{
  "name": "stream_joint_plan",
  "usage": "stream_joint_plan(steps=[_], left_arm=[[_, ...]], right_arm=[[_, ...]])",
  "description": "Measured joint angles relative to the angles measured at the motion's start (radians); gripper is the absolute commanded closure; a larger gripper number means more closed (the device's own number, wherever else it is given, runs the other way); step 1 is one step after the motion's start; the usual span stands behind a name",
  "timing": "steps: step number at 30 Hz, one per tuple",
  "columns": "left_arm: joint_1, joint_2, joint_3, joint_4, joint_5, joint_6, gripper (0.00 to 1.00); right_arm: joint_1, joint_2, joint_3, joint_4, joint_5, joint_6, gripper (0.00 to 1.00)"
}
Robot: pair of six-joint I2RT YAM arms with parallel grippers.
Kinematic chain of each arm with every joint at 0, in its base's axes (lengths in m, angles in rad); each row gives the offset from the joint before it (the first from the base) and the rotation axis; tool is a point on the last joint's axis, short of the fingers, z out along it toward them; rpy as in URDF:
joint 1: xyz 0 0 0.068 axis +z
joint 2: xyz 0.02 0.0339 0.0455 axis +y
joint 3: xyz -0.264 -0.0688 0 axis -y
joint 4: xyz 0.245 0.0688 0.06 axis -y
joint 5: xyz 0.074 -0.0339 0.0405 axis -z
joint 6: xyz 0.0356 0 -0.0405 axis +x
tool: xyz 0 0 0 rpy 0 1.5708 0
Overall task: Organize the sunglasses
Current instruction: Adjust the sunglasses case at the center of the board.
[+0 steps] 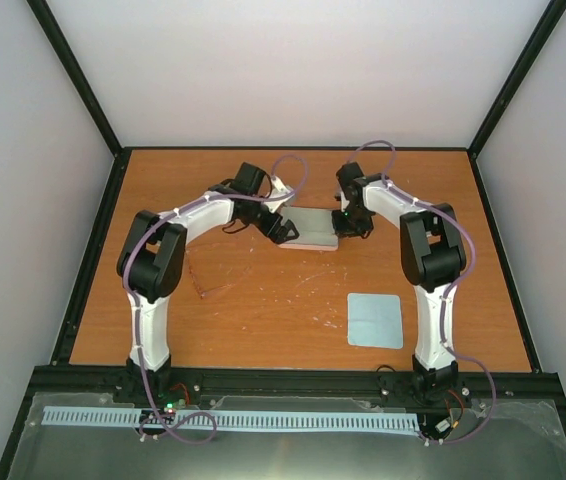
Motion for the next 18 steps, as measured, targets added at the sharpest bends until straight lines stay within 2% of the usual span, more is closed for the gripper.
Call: stream_joint_plan(steps=[4, 7, 9, 12, 13, 18], left_arm=[[0.000, -0.056, 0.000, 0.032, -0.058, -0.006, 0.00], [0.000, -0.092, 0.003, 0.049, -0.074, -0.007, 0.04], [0.000, -0.104, 0.024, 0.050, -0.069, -0.007, 0.17], [0.000, -0.104, 0.071, 0.046, -0.037, -0.017, 0.53], [0.000, -0.104, 0.085, 0.043, -0.023, -0.022, 0.57], [-0.035, -0.103, 0.117, 0.030, 0.023, -0.017, 0.56]], right_arm=[[-0.017, -0.055, -0.031, -0.007, 0.048, 0.006, 0.60], [-0.040, -0.148, -0.083, -0.010, 0.085, 0.011, 0.61], [-0.061, -0.230, -0.129, -0.017, 0.106, 0.017, 0.64], [-0.085, -0.355, -0.220, -0.021, 0.124, 0.031, 0.64], [-0.094, -0.397, -0.260, -0.024, 0.131, 0.037, 0.64], [-0.117, -0.563, -0.475, -0.076, 0.126, 0.075, 0.64]])
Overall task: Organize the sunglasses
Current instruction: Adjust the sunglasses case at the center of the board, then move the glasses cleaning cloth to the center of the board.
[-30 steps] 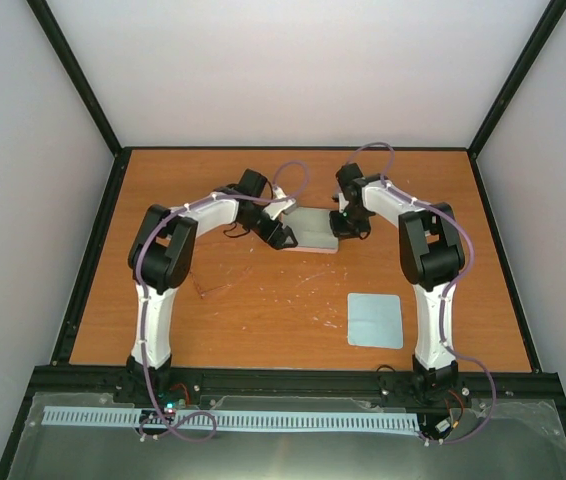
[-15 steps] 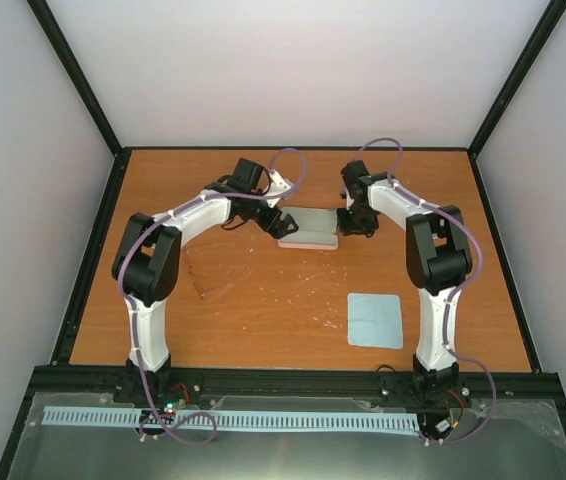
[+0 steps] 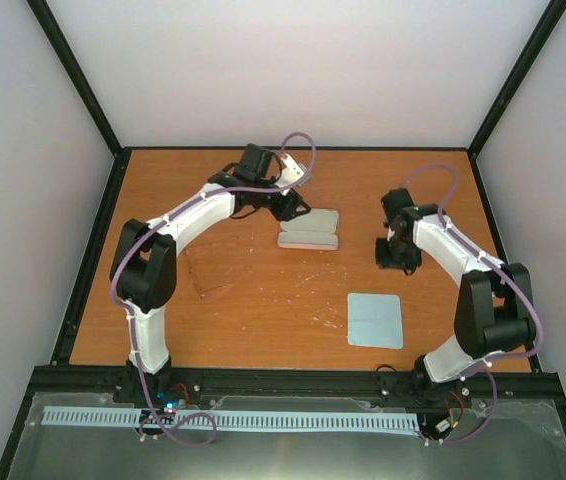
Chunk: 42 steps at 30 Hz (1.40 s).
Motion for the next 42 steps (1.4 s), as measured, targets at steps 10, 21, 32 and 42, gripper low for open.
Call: stream_joint_plan(steps=[10, 21, 32, 42], left_arm=[[-0.135, 0.003, -0.001, -0.031, 0.032, 0.003, 0.54], [-0.141, 0.003, -0.061, -0.031, 0.027, 0.003, 0.54], [-0.141, 0.000, -0.071, -0.031, 0.010, 0.004, 0.54], [-0.141, -0.025, -0.112, -0.030, -0.014, 0.005, 0.54]], right_arm=[[-0.001, -0.136, -0.222, -0.089, -0.027, 0.097, 0.71], [0.100, -0.143, -0.241, -0.048, -0.155, 0.117, 0.94], [0.194, -0.038, -0.293, 0.018, -0.200, 0.149, 0.94], [0.248, 0.060, -0.246, 0.033, -0.229, 0.152, 0.94]])
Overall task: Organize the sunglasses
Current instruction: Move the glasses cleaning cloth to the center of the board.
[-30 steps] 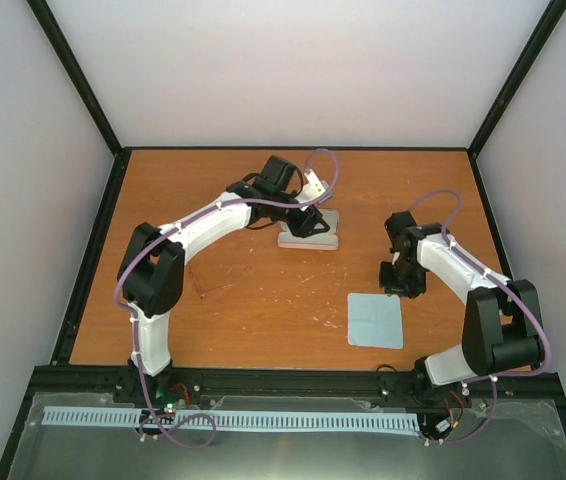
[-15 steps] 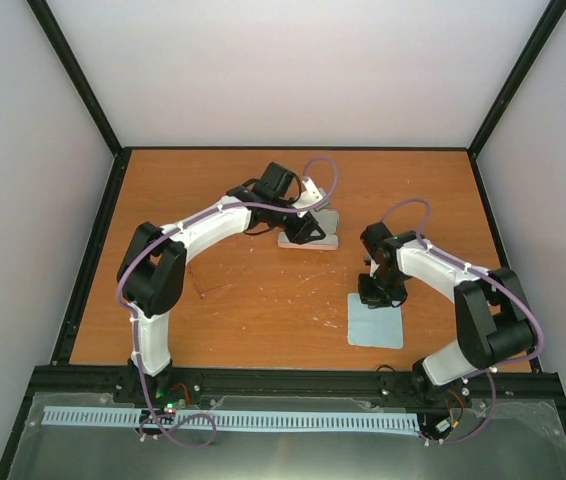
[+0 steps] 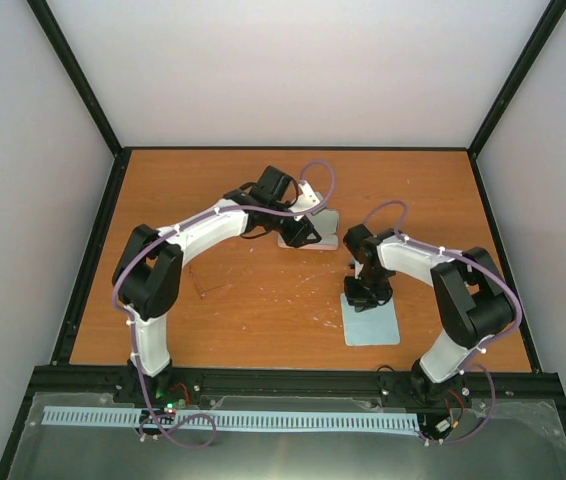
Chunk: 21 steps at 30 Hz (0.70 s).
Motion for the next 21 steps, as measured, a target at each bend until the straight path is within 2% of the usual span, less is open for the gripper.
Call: stream_joint_plan(steps=[21], left_arm=[[0.001, -0.033, -0.048, 0.002, -0.026, 0.025, 0.54]], right_arm=[[0.037, 0.227, 0.286, 0.016, -0.060, 0.003, 0.94]])
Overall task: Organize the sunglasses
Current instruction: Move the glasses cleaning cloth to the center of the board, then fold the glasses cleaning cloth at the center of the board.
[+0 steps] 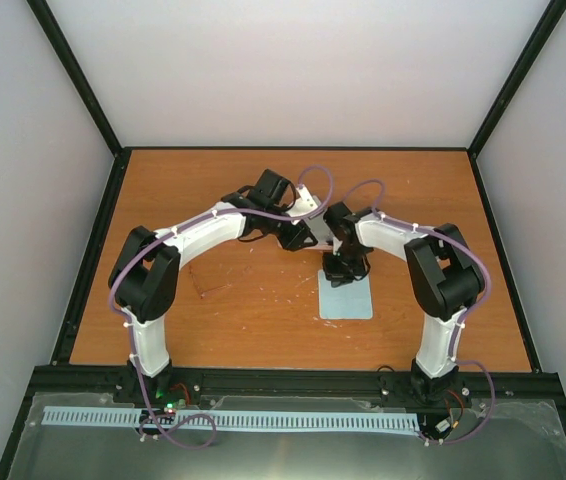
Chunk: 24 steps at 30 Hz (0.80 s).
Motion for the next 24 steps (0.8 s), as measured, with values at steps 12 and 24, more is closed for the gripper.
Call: stream_joint_plan(steps=[12, 24], left_arm=[[0.000, 0.000, -0.006, -0.002, -0.005, 0.012, 0.66], [-0.008, 0.053, -0.006, -0.005, -0.007, 0.024, 0.66]], right_arm=[[0.000, -0.046, 0.133, -0.060, 0.057, 0.002, 0.76], [-0.234, -0.189, -0.056, -0.094, 0.162, -0.105, 0.72]])
